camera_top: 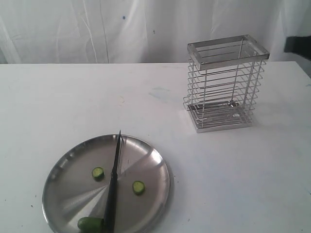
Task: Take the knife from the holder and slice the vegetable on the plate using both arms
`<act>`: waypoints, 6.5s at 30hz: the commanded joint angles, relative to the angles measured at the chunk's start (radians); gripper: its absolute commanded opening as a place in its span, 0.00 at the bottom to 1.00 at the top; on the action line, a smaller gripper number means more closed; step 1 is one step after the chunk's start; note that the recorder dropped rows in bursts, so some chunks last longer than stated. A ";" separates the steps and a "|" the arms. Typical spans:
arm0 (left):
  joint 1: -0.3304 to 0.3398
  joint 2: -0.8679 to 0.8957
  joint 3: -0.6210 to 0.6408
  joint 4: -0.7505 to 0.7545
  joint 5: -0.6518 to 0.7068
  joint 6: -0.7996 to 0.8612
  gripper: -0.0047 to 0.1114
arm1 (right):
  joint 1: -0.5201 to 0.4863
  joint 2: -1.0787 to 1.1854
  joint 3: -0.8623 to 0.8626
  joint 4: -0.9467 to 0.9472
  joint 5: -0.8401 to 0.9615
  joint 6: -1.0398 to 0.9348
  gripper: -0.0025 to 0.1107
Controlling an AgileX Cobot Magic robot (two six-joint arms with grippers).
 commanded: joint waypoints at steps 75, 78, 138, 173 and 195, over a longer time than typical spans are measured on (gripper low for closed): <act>0.003 -0.252 0.243 -0.020 -0.042 0.082 0.04 | -0.246 -1.040 0.809 0.183 -0.004 -0.376 0.02; 0.003 -0.250 0.243 -0.020 -0.169 0.082 0.04 | -0.246 -1.040 0.809 0.183 -0.004 -0.376 0.02; 0.122 -0.252 0.443 1.748 0.444 -1.744 0.04 | -0.246 -1.040 0.809 0.183 -0.004 -0.376 0.02; 0.122 -0.252 0.443 1.746 0.547 -1.744 0.04 | -0.246 -1.040 0.809 0.183 -0.004 -0.376 0.02; 0.122 -0.252 0.443 1.746 0.542 -1.744 0.04 | -0.246 -1.040 0.809 0.183 -0.004 -0.383 0.02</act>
